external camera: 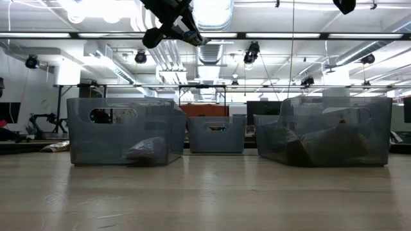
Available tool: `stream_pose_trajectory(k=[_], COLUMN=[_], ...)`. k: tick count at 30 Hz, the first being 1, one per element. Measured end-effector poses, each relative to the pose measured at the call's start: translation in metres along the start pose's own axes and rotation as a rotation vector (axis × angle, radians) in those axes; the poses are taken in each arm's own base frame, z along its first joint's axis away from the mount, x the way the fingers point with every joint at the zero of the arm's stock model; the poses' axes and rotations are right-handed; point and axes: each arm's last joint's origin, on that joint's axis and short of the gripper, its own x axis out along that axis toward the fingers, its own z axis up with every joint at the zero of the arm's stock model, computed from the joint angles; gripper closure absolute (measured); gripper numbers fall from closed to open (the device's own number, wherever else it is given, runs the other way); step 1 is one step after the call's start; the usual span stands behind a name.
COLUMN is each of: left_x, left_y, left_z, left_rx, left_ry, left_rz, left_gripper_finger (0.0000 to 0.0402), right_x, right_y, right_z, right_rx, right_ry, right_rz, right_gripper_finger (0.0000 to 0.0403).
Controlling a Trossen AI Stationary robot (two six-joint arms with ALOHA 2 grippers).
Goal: Pick and place Granola Bars by type
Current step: Put the blue granola bar into the top black bin
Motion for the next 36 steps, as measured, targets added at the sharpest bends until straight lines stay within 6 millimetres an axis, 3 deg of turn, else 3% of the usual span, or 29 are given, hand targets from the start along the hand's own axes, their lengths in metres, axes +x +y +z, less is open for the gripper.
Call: stream_pose_trajectory(k=[36], left_x=[0.0000], left_y=[-0.0036], left_z=[0.0036], left_rx=[-0.045], left_ry=[-0.035], left_rz=[-0.037], left_gripper_finger=[0.0337], right_x=[0.0001], right_y=[-0.0001], right_z=[-0.0001], right_rx=[0.000], right_ry=[0.001], right_rz=[-0.001], right_gripper_finger=[0.0394])
